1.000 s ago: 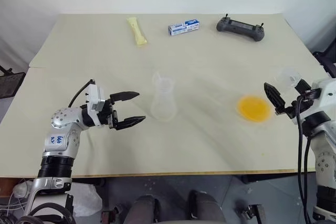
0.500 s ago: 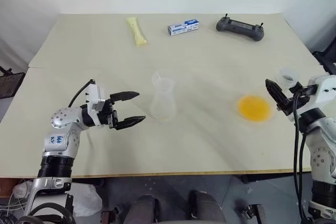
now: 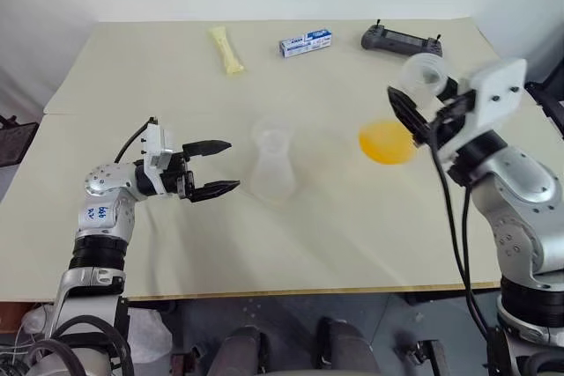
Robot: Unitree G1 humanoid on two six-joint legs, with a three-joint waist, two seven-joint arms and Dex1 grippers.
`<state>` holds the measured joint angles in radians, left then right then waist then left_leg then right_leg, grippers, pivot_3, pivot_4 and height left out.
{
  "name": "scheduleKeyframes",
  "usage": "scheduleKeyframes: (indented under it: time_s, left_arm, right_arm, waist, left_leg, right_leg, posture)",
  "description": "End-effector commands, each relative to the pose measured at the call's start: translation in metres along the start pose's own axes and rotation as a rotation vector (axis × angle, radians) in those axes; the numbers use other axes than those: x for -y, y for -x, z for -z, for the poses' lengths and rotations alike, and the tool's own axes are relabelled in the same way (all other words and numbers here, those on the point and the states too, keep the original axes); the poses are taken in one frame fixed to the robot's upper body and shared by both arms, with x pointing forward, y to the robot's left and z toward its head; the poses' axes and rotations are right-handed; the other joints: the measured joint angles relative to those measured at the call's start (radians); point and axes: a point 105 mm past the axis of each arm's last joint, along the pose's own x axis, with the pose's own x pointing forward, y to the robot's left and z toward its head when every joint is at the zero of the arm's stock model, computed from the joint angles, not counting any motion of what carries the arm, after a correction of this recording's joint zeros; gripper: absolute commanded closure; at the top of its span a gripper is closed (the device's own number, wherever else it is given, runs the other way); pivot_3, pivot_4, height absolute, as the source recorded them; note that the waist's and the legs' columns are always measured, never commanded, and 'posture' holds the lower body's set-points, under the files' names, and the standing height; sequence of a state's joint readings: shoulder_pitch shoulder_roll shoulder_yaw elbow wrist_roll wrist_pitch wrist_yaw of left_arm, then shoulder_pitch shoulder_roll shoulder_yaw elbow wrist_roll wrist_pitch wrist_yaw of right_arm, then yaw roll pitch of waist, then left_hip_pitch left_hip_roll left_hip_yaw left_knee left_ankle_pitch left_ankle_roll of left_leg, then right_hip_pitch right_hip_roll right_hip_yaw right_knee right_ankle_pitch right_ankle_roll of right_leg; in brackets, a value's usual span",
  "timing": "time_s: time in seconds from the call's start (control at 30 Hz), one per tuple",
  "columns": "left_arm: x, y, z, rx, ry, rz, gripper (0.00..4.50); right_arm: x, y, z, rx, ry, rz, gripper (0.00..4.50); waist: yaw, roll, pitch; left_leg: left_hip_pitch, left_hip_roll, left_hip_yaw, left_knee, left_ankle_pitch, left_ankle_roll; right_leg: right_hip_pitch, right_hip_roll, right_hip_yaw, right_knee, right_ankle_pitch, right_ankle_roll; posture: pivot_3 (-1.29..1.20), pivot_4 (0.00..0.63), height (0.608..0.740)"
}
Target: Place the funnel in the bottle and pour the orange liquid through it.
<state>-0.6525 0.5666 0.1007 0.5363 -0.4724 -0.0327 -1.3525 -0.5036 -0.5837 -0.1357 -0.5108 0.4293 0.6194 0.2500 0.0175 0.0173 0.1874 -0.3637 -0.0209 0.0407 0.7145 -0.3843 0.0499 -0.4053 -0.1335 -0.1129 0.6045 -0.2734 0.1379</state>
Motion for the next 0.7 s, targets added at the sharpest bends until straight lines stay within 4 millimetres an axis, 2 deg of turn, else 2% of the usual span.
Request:
scheduleKeyframes:
  time_s: [0.03,0.17,0.33,0.7]
  left_arm:
    - [-0.005,0.002,-0.005,0.027,-0.008,0.016,0.00]
    - [-0.006,0.002,-0.006,0.032,-0.002,0.044,0.00]
    - [-0.006,0.000,-0.013,0.053,-0.035,0.089,0.00]
    - [-0.001,-0.005,-0.018,0.080,-0.070,0.108,0.00]
  right_arm:
    - [-0.024,-0.013,-0.007,-0.029,0.201,-0.062,2.07]
    - [-0.043,-0.025,-0.008,-0.029,0.354,-0.122,2.07]
    - [-0.067,-0.044,-0.020,0.012,0.563,-0.192,2.07]
    - [-0.080,-0.067,-0.031,0.052,0.856,-0.194,2.07]
  waist:
    - [0.001,0.000,0.000]
    - [-0.003,0.000,0.000]
    - [-0.017,0.000,0.000]
    - [-0.024,0.000,0.000]
  left_leg:
    - [-0.004,0.000,0.000,0.001,0.000,0.000]
    - [-0.008,-0.001,0.000,0.002,0.000,0.001]
    - [-0.008,-0.001,0.000,0.002,0.000,0.001]
    - [-0.008,0.000,-0.001,0.001,0.000,0.001]
  right_leg:
    - [-0.003,0.000,0.000,0.001,0.000,0.000]
    - [-0.007,-0.001,-0.002,0.002,0.000,0.000]
    - [-0.007,-0.001,-0.003,0.002,0.000,0.000]
    - [-0.008,-0.001,-0.004,0.002,0.000,0.000]
  posture:
    - [0.00,0.150,0.740]
    - [0.00,0.150,0.740]
    - [0.00,0.150,0.740]
    - [0.00,0.150,0.740]
